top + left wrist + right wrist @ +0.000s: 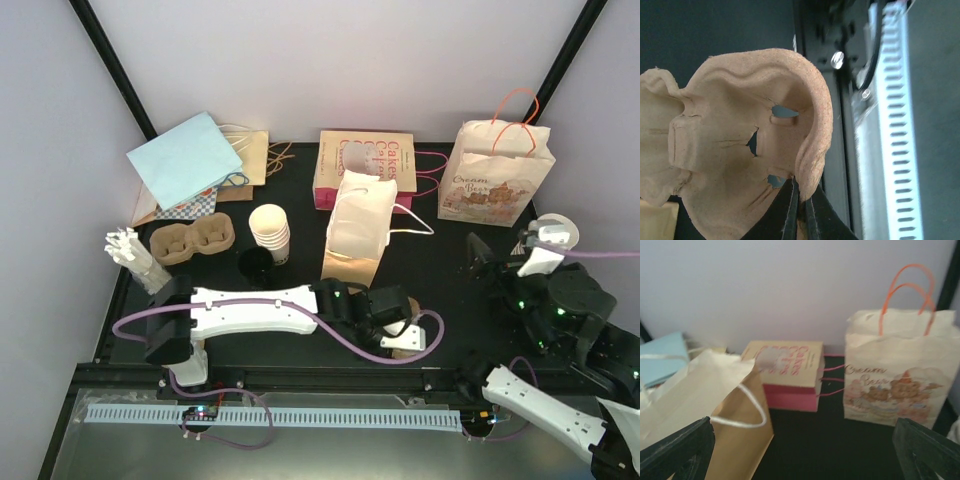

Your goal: Pack the takeout coffee

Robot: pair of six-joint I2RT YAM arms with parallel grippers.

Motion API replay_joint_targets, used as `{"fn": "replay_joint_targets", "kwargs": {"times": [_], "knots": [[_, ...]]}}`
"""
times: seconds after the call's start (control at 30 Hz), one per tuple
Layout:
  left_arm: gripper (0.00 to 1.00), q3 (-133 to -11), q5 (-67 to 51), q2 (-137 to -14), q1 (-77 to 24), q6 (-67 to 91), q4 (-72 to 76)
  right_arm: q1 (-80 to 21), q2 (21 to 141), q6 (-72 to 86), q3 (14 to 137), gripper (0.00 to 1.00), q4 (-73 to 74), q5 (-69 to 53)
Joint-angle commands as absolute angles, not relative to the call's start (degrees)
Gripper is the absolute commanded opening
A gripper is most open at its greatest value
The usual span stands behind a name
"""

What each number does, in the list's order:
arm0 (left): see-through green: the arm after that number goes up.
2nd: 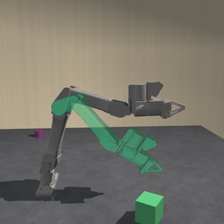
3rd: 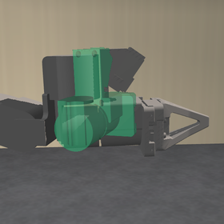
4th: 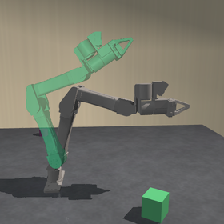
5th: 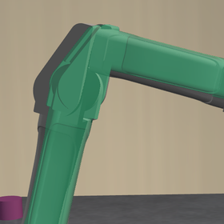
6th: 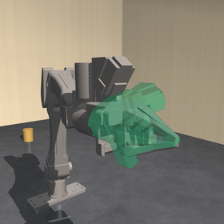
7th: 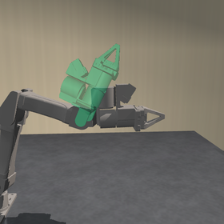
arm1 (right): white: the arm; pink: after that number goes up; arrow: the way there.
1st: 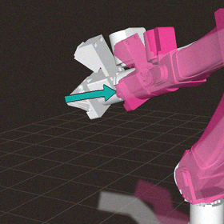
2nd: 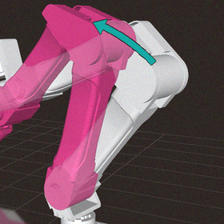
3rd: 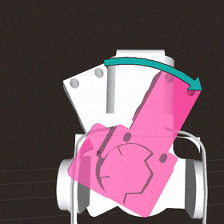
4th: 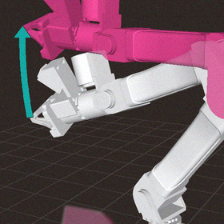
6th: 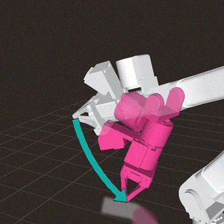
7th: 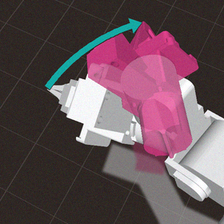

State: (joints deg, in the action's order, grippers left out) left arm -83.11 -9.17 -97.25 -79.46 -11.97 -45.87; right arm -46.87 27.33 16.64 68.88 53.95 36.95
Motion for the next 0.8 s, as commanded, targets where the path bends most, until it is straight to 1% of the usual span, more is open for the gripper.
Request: {"fn": "replay_joint_targets", "kwargs": {"times": [0.0,0.1,0.13,0.17,0.23,0.33,0.4,0.57,0.7,0.77], "knots": [[0.02,-78.98,-2.41,-97.64,-79.43,-12.35,-43.15,-47.17,27.88,17.23,66.10,1.00,56.43,27.38],[0.07,-75.93,-1.02,-97.31,-79.37,-11.14,-41.50,-47.12,26.97,18.43,62.74,1.00,56.26,24.14],[0.11,-75.17,-1.04,-96.86,-79.37,-10.90,-41.19,-47.14,27.06,18.36,62.60,1.00,56.42,22.41],[0.18,-74.26,-1.05,-96.28,-79.37,-10.57,-40.68,-47.15,27.48,18.74,63.28,1.00,57.47,21.19],[0.36,-72.12,-1.40,-94.27,-79.39,-10.05,-39.47,-47.17,27.97,18.99,63.41,1.00,58.28,20.19],[0.54,-68.47,-2.31,-89.66,-79.43,-9.07,-37.00,-47.13,28.64,20.25,63.98,1.00,59.50,19.90],[0.59,-66.74,-2.78,-86.46,-79.38,-7.67,-36.04,-47.14,29.15,21.36,63.94,1.00,59.51,18.36],[0.65,-64.08,-3.54,-77.52,-79.39,-3.00,-35.48,-47.15,30.65,25.53,61.12,1.00,57.54,12.04],[0.72,-63.41,-1.77,-70.67,-79.33,4.74,-36.18,-47.18,30.70,31.34,54.86,1.00,53.92,6.67],[0.73,-62.95,-2.82,-67.64,-79.32,8.17,-35.96,-47.09,29.98,32.81,51.15,1.00,50.96,3.31]]}}
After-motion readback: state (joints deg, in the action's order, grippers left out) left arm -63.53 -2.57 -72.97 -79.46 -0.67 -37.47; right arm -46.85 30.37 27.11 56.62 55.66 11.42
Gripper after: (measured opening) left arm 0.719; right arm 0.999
